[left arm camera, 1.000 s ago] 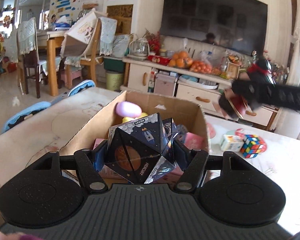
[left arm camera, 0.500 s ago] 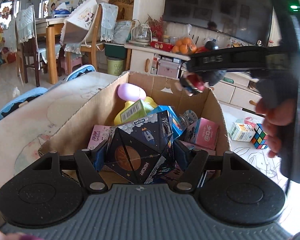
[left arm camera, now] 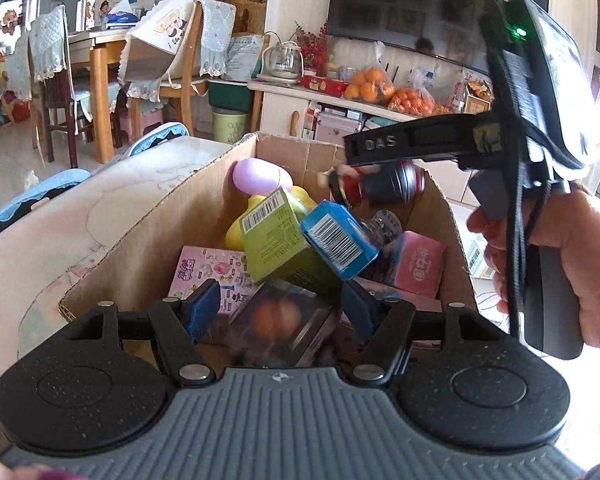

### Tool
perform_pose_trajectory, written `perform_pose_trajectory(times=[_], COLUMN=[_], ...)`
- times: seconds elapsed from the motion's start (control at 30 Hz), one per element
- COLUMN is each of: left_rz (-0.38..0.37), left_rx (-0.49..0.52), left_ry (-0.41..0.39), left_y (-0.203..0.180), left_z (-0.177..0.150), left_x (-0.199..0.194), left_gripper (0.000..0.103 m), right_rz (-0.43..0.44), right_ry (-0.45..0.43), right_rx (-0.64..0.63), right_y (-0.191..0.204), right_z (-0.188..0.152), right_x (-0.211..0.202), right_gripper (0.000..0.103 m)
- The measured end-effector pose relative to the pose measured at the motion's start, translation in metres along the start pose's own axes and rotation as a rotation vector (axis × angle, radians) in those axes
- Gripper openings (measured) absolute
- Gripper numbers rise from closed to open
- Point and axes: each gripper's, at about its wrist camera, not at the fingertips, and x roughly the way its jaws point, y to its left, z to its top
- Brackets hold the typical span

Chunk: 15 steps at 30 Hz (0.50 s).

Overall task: Organize rigid objects
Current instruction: 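Lower both tools into the cardboard box and open them to drop the toys, then move the left tool to the white-orange medicine box while the right tool nears the Rubik's cube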

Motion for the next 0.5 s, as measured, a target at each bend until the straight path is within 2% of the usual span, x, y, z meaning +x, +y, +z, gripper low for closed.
perform_pose_trajectory(times=[0.13, 0.33, 0.5], left_rz=[0.014, 0.011, 0.002], left_rx=[0.030, 0.043, 0.055], left_ry=[-0.028, -0.032, -0.040], left_y=[-0.004, -0.009, -0.017], left_z=[-0.001, 0.000, 0.001], left_x=[-0.009, -0.015, -0.021], left_gripper=[0.090, 0.093, 0.094], right_rz=[-0.019, -0.084, -0.144], right_ry=[-0.041, -0.096, -0.118], right_rx=[0.040, 0.099, 0.130], right_y=[-0.008, -0.029, -0.044], right_z=[-0.003, -0.007, -0.021], right_x=[-0.015, -0.044, -0.070], right_gripper=[0.084, 0.085, 0.092])
